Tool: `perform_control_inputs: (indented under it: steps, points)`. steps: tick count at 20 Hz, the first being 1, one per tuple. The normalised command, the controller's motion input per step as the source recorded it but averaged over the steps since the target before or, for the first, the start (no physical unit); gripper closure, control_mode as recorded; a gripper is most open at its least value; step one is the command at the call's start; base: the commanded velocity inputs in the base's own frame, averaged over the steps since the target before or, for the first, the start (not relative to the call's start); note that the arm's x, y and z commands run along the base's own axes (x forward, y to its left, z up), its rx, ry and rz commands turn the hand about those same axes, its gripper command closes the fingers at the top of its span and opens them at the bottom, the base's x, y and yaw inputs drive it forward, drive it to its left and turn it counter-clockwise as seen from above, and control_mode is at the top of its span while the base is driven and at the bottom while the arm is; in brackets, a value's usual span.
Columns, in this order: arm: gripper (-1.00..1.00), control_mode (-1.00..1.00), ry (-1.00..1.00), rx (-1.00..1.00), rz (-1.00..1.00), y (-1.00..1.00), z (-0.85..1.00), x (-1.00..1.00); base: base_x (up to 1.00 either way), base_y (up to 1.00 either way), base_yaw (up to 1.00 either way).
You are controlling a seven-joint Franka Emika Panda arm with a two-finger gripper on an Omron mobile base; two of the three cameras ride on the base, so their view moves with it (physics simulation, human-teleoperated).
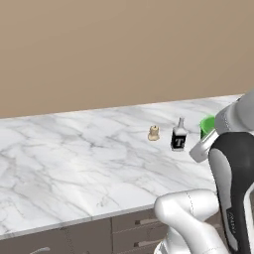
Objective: Open the cabinet directly in front. Then move the liquor and the cup to the dining counter with the candle on it.
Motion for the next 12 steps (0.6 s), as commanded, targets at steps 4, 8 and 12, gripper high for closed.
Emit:
perform_control_inputs:
  steps: [4,8,12]
  points:
    - [1.0,-1.0,0.12,0.0,-0.12,0.12,-0.27,0.34,0.0,0.0,0.0]
    - [1.0,-1.0,0.12,0.01,-0.07,0.01,-0.36,0.46,0.0,0.0,0.0]
    - [1.0,-1.0,0.11,0.02,-0.05,0.02,-0.4,0.51,0.0,0.0,0.0]
